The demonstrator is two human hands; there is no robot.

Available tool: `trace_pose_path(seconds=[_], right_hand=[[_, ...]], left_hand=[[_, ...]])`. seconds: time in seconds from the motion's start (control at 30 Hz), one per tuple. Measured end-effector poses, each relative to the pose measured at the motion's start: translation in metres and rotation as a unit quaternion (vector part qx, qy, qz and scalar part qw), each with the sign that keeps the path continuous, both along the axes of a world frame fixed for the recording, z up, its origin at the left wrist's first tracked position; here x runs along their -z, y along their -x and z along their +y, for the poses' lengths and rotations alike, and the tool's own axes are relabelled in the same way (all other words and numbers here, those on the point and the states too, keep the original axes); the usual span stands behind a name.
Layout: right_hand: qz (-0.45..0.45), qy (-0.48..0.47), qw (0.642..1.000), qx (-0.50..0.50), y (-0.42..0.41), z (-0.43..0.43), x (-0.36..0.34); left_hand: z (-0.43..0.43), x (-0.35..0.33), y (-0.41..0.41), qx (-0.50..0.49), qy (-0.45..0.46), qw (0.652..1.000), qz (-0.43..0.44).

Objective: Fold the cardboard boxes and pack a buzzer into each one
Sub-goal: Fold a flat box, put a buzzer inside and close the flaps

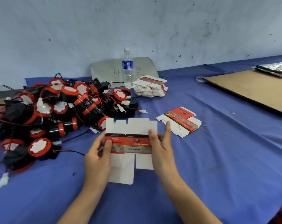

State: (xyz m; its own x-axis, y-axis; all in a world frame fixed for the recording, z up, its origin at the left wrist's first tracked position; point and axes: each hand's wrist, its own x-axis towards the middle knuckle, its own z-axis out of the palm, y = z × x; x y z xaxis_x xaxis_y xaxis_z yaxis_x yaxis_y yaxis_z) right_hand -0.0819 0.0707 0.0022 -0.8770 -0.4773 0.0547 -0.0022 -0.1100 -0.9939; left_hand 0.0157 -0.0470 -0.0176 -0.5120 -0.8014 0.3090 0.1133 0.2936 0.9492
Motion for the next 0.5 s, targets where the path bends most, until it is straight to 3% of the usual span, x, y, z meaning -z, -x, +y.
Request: trace_pose_path(seconds=[0.23,0.5], right_hand=[[0.018,-0.006,0.999,-0.036,0.006,-0.001,-0.002],[0.024,-0.017,0.994,-0.107,0.001,-0.001,-0.005]], left_hand=[[0.014,-0.006,-0.006,0.132,0.009,0.991,0.022],[0.021,0.0,-0.003,0.181,0.01,0.982,-0.048]])
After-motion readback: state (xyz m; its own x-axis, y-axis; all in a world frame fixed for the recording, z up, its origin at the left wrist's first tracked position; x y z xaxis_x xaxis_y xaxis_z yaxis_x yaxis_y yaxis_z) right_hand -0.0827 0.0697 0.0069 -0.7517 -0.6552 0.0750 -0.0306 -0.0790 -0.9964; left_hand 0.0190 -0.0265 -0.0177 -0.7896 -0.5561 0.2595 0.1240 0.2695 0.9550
